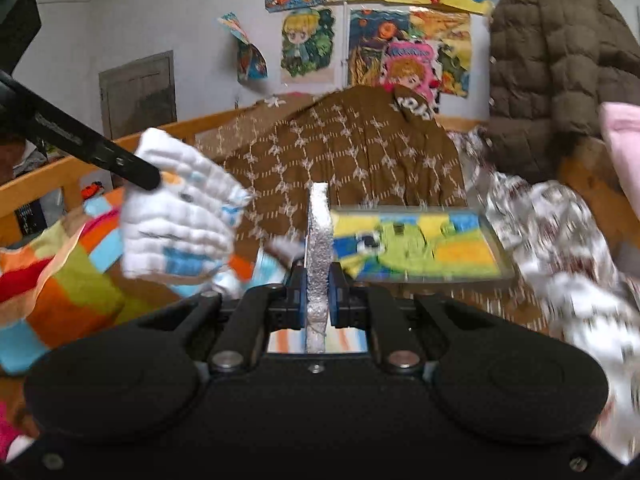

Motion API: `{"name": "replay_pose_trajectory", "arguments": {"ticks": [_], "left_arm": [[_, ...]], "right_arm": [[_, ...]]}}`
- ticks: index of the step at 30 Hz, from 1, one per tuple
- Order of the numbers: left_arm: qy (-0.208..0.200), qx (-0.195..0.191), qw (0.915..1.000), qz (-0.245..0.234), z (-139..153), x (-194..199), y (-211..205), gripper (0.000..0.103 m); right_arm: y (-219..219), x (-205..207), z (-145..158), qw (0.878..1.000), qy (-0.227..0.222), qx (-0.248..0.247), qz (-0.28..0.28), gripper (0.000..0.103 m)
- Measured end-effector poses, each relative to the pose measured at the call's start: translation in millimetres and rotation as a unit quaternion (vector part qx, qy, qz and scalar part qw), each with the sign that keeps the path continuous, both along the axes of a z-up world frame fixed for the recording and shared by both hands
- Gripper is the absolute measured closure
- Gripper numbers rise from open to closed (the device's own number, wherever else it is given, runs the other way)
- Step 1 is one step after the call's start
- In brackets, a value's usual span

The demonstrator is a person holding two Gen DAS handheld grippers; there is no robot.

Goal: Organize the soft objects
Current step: 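Carry the white cloth and the packet with both tools and lower them into the metal tray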

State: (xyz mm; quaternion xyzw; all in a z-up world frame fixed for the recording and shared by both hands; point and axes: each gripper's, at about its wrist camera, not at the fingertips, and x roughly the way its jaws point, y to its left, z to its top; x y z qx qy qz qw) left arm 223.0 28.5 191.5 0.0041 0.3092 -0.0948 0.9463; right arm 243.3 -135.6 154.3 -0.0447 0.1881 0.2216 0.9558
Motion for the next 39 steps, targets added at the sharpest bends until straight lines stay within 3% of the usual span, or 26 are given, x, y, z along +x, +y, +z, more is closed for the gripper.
{"name": "replay_pose_trajectory", "arguments": {"ticks": [6,10,14,19,24,30,39], "left_arm": [[-0.012,-0.014,0.9998,0.007,-8,78,-3,0.098],[-0.022,-0.027,0.9994,0.009,-27,125,-1,0.098],[-0.015,-0.047,0.9988,0.0,-54,172,-1,0.098],[0.013,-0.08,0.9967,-0.007,-98,214,-1,0.098],[0.031,-0.101,0.9939,-0.03,-133,238,-6,0.098],[0.051,-0.11,0.9925,-0.016,-162,259,-4,0.098],[0.073,-0.071,0.9947,0.018,-188,275,6,0.096]], "right_arm": [[14,97,10,1.0,0.005,-0.011,0.009,0.098],[12,151,4,0.999,0.031,0.002,-0.006,0.098],[9,190,-16,0.996,0.072,0.033,-0.038,0.098],[0,210,-42,0.99,0.116,0.034,-0.076,0.098],[-18,226,-71,0.982,0.157,0.052,-0.094,0.098],[-29,262,-111,0.974,0.192,0.044,-0.111,0.097],[-54,305,-146,0.967,0.2,0.038,-0.155,0.093]]}}
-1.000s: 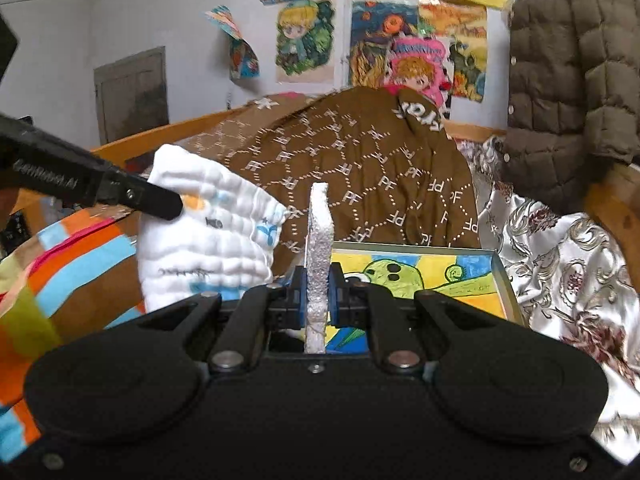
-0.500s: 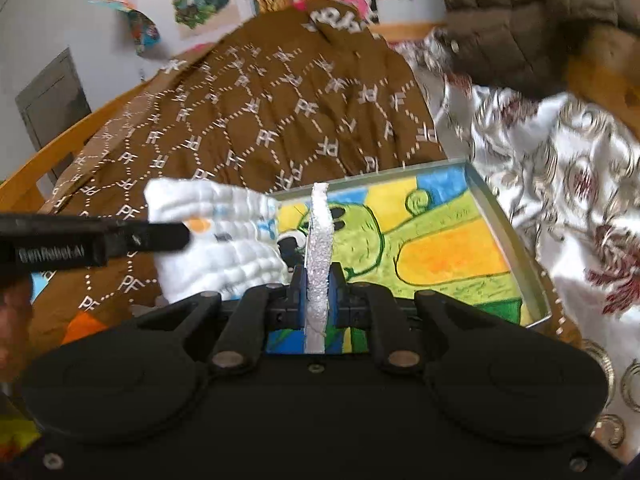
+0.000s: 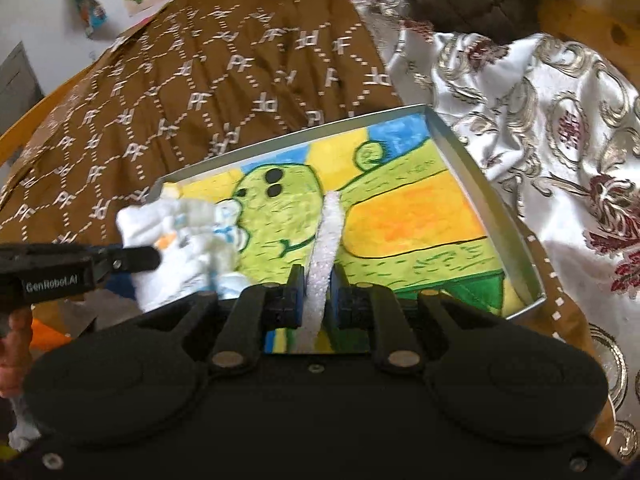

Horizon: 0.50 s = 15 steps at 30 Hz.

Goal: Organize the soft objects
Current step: 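Carry the white cloth and the packet with both tools and lower them into the metal tray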

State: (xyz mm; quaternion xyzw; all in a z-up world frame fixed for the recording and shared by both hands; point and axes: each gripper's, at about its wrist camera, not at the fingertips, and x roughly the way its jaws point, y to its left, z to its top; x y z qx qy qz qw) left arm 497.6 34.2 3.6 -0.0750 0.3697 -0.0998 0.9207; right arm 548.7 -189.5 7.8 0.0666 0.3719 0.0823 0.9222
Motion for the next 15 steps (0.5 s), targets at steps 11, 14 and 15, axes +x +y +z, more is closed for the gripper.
{"name": "replay_pose_trajectory", "arguments": {"ticks": [11,14,15], "left_arm": [[0.008,0.031,0.9995,0.006,8,-4,-18,0.054],[-0.002,0.027,0.9996,0.007,16,-13,-21,0.046],[-0.006,0.025,0.9996,0.008,20,-17,-21,0.043]], "right_arm": [[-10,-7,8,0.998,-0.015,-0.066,-0.02,0.055],[-9,-20,21,0.997,-0.024,-0.075,-0.019,0.042],[-9,-23,24,0.997,-0.03,-0.075,-0.02,0.038]]}}
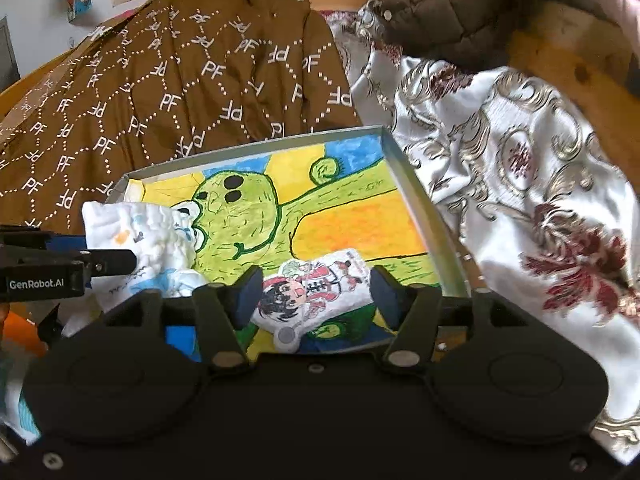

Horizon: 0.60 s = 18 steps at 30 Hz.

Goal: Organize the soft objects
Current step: 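Carry the white cloth and the packet with both tools and lower them into the metal tray, then open both tools over the tray and withdraw them toward the pile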

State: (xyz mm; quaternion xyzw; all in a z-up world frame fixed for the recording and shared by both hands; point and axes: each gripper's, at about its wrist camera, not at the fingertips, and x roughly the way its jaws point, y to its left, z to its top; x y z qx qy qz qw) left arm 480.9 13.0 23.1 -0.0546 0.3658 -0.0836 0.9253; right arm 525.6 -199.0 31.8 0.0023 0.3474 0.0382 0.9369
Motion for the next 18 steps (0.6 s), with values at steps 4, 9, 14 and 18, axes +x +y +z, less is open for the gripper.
{"name": "replay_pose_trajectory", "arguments": {"ticks": [4,9,14,18], "left_arm": [[-0.03,-0.018,0.9994,0.007,19,-19,2,0.032],[-0.095,-0.034,0.9948,0.009,49,-56,5,0.024],[-0.162,-0.024,0.9865,0.009,72,-102,9,0.014],[-0.2,-0.019,0.9795,0.017,82,-142,13,0.008]], "right_arm": [[-3,-22,19,0.999,-0.034,0.011,0.005,0.023],[-3,-60,45,0.996,-0.087,0.014,0.014,0.002],[4,-101,72,0.991,-0.135,0.013,0.018,0.001],[12,-133,91,0.985,-0.17,0.017,0.018,0.001]]}}
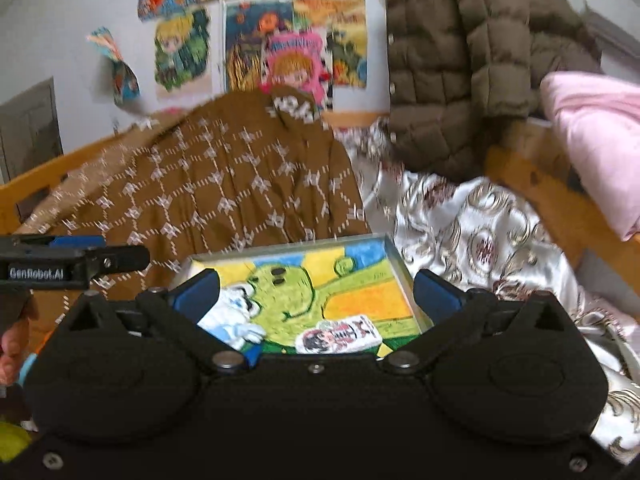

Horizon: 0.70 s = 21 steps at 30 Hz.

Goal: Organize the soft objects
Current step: 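Open both tools over the tray and withdraw them toward the pile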

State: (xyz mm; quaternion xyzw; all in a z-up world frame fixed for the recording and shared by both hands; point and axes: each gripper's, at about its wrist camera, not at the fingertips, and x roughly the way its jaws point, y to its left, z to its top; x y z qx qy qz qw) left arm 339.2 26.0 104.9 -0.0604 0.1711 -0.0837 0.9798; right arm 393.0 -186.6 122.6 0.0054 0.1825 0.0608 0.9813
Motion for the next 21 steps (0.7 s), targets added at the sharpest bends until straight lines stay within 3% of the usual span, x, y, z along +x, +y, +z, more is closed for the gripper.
{"name": "replay_pose_trajectory", "arguments": {"ticks": [11,21], "left_arm": [[-0.066,0.004,0.9973,0.033,7,-96,22,0.002],[-0.048,0.028,0.9981,0.025,-29,-161,35,0.001]], "right_arm": [[19,-85,25,0.997,-0.074,0.016,0.0,0.001],[36,-162,-21,0.997,-0.071,-0.001,-0.008,0.001]]}}
